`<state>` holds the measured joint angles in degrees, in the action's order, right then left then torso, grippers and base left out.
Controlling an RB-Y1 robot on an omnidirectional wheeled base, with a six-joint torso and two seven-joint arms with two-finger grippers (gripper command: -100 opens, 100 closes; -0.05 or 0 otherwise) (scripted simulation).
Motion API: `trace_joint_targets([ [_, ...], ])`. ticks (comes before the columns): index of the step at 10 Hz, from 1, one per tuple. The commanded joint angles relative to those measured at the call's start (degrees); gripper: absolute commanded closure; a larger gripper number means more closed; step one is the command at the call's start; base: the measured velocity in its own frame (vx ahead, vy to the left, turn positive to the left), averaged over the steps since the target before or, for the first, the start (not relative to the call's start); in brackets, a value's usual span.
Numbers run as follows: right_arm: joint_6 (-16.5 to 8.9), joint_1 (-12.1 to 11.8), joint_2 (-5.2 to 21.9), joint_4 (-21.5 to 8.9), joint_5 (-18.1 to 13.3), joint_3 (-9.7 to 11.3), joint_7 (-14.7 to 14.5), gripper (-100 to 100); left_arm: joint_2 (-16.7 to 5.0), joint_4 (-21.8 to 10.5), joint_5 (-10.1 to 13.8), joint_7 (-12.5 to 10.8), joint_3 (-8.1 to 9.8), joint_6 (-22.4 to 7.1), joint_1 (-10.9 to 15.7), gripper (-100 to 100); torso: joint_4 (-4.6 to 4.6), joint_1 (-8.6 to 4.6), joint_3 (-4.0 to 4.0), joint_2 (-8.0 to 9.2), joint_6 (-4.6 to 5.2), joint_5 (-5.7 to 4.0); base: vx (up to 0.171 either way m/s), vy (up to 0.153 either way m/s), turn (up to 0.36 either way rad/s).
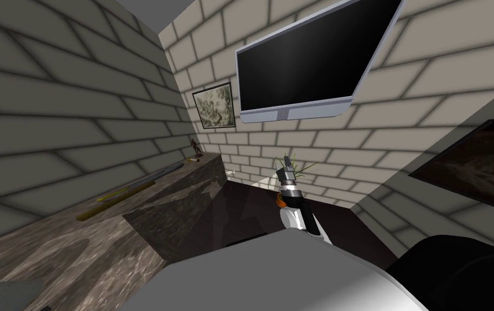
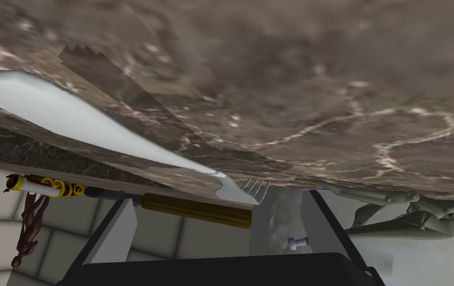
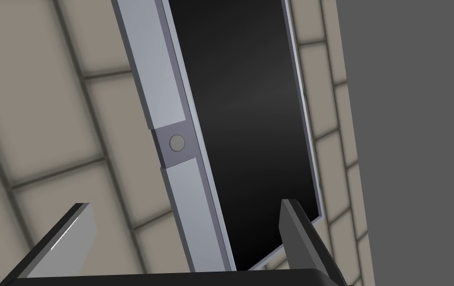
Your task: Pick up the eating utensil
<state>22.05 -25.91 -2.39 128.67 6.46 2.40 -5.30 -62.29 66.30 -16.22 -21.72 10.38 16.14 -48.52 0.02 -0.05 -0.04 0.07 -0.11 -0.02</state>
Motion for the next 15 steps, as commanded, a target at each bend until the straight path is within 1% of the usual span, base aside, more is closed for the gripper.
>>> trace_joint_targets([
  [1, 0.0, 0.0, 0.0, 0.0, 0.0, 0.0, 0.0, 0, -1.0, -0.1, 0.3, -0.3, -2.66, -1.4, 2.8, -100, 0.0, 0.0, 0.0, 0.0, 0.0, 0.0, -0.02, 0.032, 0.134],
  [3, 0.0, 0.0, 0.0, 0.0, 0.0, 0.0, 0.0, 0, -2.6, 0.6, 0.8, -0.8, -6.08, -3.5, 6.0, -100, 0.02, 0.14, -0.04, 0.06, 0.0, 0.04, -0.026, 0.039, 0.097],
  [4, 0.0, 0.0, 0.0, 0.0, 0.0, 0.0, 0.0, 0, -2.6, 0.6, 0.8, -0.8, -6.1, -3.5, 6.0, -100, 0.02, 0.13, -0.05, 0.09, 0.01, 0.03, -0.02, 0.019, 0.025],
  [10, 0.0, 0.0, 0.0, 0.0, 0.0, 0.0, 0.0, 0, -7.2, 2.8, 2.3, -2.3, -16.23, -9.9, 15.6, -100, 0.02, 0.14, -0.05, 0.09, 0.0, 0.04, -0.019, 0.03, 0.103],
  [11, 0.0, 0.0, 0.0, 0.0, 0.0, 0.0, 0.0, 0, -6.6, 2.5, 2.1, -2.0, -15.16, -9.0, 14.6, -100, 0.02, 0.12, -0.05, 0.08, 0.01, 0.03, -0.008, 0.012, 0.014],
  [12, 0.0, 0.0, 0.0, 0.0, 0.0, 0.0, 0.0, 0, -6.7, 2.5, 2.1, -2.1, -15.37, -9.2, 14.8, 100, 0.01, 0.05, -0.04, 0.06, 0.01, 0.02, 0.0, 0.0, 0.0],
  [15, 0.0, 0.0, 0.0, 0.0, 0.0, 0.0, 0.0, 0, -6.7, 2.5, 2.1, -2.2, -15.3, -9.3, 14.8, 100, -0.01, 0.02, -0.01, 0.02, 0.05, 0.04, 0.0, 0.001, 0.004],
])
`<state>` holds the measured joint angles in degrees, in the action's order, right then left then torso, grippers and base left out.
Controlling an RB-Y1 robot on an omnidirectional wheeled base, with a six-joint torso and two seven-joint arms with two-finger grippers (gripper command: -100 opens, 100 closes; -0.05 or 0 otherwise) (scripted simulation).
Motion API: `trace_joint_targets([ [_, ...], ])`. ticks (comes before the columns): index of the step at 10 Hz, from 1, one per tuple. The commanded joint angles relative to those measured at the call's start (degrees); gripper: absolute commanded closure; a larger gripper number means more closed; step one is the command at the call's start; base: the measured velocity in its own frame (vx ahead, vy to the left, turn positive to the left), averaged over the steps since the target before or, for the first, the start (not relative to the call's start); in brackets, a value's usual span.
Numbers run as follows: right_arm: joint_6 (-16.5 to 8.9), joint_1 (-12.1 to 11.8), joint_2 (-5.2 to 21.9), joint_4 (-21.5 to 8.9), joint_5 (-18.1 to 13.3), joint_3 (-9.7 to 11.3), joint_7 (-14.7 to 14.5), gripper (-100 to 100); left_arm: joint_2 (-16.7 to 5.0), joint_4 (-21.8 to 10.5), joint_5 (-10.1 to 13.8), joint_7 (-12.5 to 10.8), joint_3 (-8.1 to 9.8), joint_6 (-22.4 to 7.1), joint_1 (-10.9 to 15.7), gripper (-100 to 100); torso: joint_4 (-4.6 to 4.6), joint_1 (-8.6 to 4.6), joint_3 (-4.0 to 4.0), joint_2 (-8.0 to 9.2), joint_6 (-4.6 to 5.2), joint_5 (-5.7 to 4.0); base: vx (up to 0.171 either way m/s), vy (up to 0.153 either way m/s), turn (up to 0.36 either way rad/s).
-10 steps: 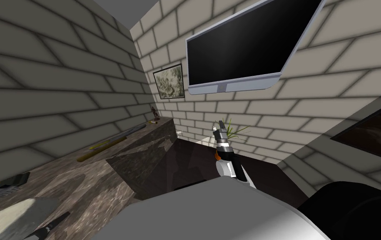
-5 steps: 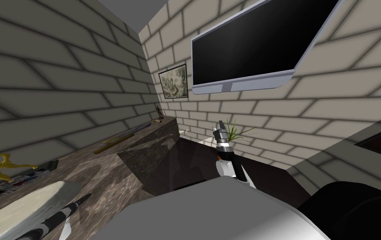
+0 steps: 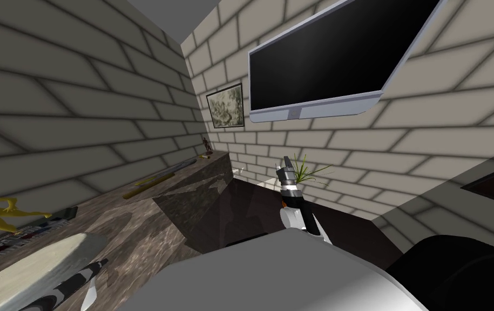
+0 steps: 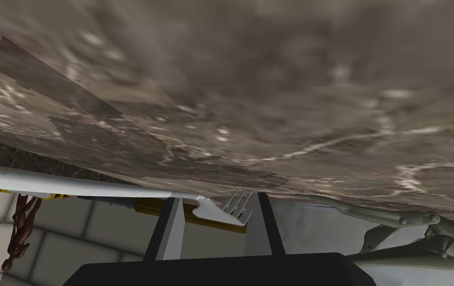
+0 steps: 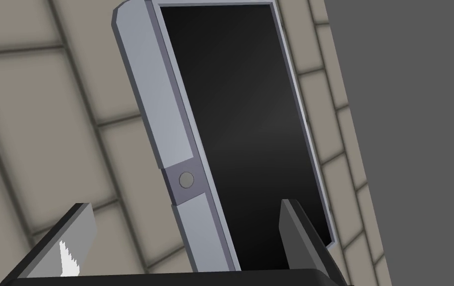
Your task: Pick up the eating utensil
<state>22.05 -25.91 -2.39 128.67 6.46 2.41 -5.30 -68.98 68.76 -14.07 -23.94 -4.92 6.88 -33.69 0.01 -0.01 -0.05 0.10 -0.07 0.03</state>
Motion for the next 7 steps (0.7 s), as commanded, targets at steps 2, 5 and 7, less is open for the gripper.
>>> trace_joint_targets([
  [2, 0.0, 0.0, 0.0, 0.0, 0.0, 0.0, 0.0, 0, 0.0, 0.0, 0.0, 0.0, 0.0, 0.0, 0.0, 0, 0.0, 0.02, 0.0, 0.0, 0.0, 0.01, 0.0, 0.0, 0.0],
  [5, 0.0, 0.0, 0.0, 0.0, 0.0, 0.0, 0.0, 0, 2.6, -1.1, -0.9, 0.9, 5.75, 3.6, -5.6, 100, -0.03, -0.09, 0.04, -0.06, 0.04, 0.06, 0.022, -0.036, -0.135],
  [7, 0.0, 0.0, 0.0, 0.0, 0.0, 0.0, 0.0, 0, 4.1, -1.8, -1.4, 1.4, 9.19, 5.8, -8.8, 100, -0.04, -0.12, 0.05, -0.06, 0.04, 0.08, 0.023, -0.038, -0.11],
])
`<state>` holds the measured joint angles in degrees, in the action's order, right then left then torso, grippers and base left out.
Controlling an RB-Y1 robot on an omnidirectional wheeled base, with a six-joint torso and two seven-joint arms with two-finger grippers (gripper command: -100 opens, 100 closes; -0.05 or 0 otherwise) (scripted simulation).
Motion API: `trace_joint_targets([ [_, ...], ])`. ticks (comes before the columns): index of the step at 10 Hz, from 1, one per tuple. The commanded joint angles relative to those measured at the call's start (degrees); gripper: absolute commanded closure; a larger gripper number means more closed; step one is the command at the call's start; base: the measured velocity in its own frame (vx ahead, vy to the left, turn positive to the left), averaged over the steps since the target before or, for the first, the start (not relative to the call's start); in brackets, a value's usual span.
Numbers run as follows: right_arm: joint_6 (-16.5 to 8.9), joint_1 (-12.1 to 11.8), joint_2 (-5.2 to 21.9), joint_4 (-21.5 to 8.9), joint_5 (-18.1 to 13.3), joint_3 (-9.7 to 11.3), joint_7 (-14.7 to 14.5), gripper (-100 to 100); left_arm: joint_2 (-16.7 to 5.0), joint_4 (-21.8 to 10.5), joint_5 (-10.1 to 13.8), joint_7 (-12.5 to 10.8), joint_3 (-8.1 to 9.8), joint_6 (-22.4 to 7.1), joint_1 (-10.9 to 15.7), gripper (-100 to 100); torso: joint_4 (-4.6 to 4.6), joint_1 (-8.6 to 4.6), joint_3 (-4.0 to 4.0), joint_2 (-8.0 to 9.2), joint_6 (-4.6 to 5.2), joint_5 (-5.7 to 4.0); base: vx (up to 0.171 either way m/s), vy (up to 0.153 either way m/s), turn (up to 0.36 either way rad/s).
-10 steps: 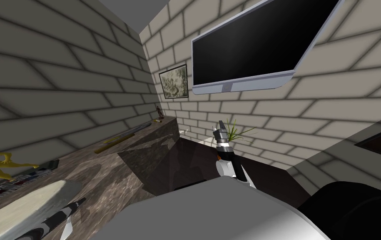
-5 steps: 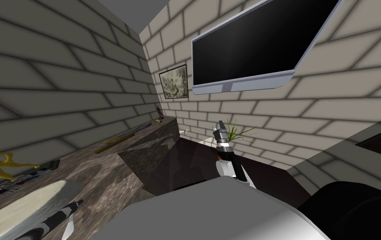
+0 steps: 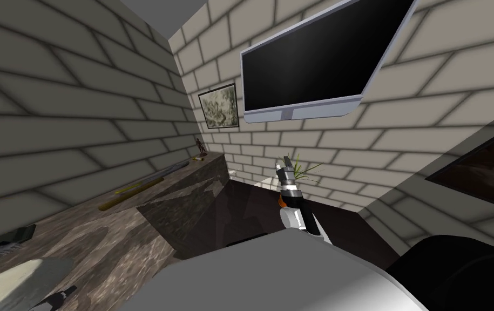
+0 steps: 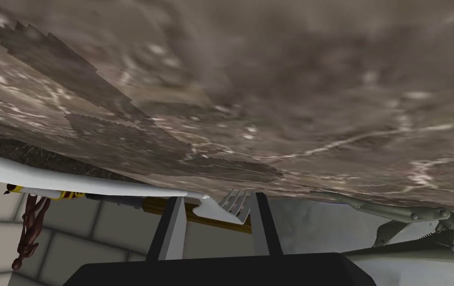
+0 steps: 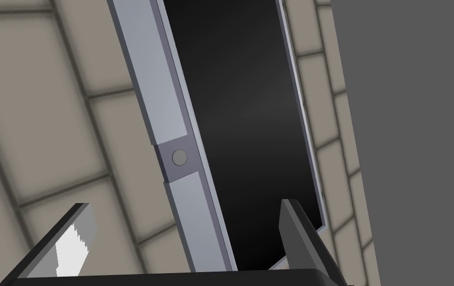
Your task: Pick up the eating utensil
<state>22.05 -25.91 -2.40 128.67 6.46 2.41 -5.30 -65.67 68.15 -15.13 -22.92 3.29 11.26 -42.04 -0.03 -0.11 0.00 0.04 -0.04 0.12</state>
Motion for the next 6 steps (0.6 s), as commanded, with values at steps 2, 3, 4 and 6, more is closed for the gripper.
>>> trace_joint_targets([
  [2, 0.0, 0.0, 0.0, 0.0, 0.0, 0.0, 0.0, 0, 2.3, -1.9, -0.8, 0.9, 4.43, 3.5, -3.7, 100, 0.0, 0.02, -0.01, 0.02, -0.02, -0.01, 0.021, -0.031, -0.113],
  [3, 0.0, 0.0, 0.0, 0.0, 0.0, 0.0, 0.0, 0, 3.1, -2.3, -1.0, 1.2, 5.92, 4.6, -5.3, 100, 0.0, 0.04, -0.01, 0.01, 0.01, 0.02, 0.027, -0.039, -0.106],
  [4, 0.0, 0.0, 0.0, 0.0, 0.0, 0.0, 0.0, 0, 3.9, -2.7, -1.3, 1.4, 7.73, 5.6, -6.9, 100, 0.0, 0.0, -0.01, 0.02, -0.03, -0.01, 0.028, -0.034, -0.099],
  [6, 0.0, 0.0, 0.0, 0.0, 0.0, 0.0, 0.0, 0, 3.5, -2.6, -1.1, 1.3, 6.98, 5.3, -6.3, 0, 0.02, 0.07, -0.03, 0.04, 0.01, 0.01, 0.005, -0.006, -0.003],
])
